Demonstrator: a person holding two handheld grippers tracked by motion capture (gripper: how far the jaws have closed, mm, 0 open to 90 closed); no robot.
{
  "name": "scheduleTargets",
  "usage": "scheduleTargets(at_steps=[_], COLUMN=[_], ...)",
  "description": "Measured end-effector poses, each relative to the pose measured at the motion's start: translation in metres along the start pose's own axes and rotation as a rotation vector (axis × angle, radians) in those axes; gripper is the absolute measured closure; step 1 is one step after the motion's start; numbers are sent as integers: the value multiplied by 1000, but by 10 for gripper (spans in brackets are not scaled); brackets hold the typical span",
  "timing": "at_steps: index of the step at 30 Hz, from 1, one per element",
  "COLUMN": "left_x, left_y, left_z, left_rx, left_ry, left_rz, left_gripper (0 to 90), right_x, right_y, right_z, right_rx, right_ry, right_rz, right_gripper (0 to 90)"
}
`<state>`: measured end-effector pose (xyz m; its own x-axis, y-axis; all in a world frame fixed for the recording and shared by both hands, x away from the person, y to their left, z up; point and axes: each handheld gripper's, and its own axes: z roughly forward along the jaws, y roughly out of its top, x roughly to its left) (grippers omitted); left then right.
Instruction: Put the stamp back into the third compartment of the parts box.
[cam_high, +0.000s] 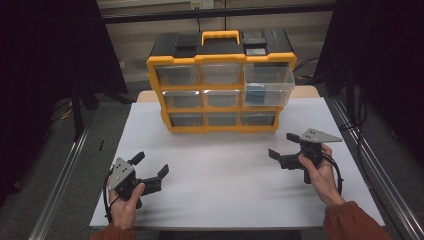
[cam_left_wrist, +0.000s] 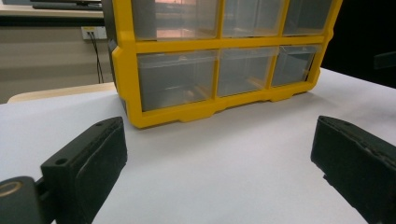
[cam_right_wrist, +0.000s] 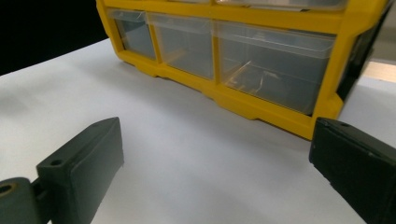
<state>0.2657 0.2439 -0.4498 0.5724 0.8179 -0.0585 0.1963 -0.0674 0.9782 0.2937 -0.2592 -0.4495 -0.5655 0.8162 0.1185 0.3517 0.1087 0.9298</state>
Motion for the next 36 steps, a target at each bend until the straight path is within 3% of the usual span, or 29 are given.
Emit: scheduleTargets(at_steps=[4, 6, 14, 24, 36], left_x=[1, 1, 1, 1, 1], left_y=[0, 0, -1, -2, -2], left_z=[-2, -2, -8, -12, -11], left_rx=[-2, -6, -17, -10, -8], left_ry=[4, -2, 20, 13, 4], left_rz=[5, 0, -5, 1, 3], left_gripper=[38, 37, 39, 36, 31], right_x=[5, 7, 13, 17, 12], right_y=[-9, -12, -23, -28, -45], right_z=[-8, -12, -32, -59, -90], right_rx=[-22, -26, -57, -107, -107], right_ry=[-16, -30, -169, -219, -274], right_rz=[20, 5, 3, 45, 59], right_gripper=[25, 24, 4, 8, 5])
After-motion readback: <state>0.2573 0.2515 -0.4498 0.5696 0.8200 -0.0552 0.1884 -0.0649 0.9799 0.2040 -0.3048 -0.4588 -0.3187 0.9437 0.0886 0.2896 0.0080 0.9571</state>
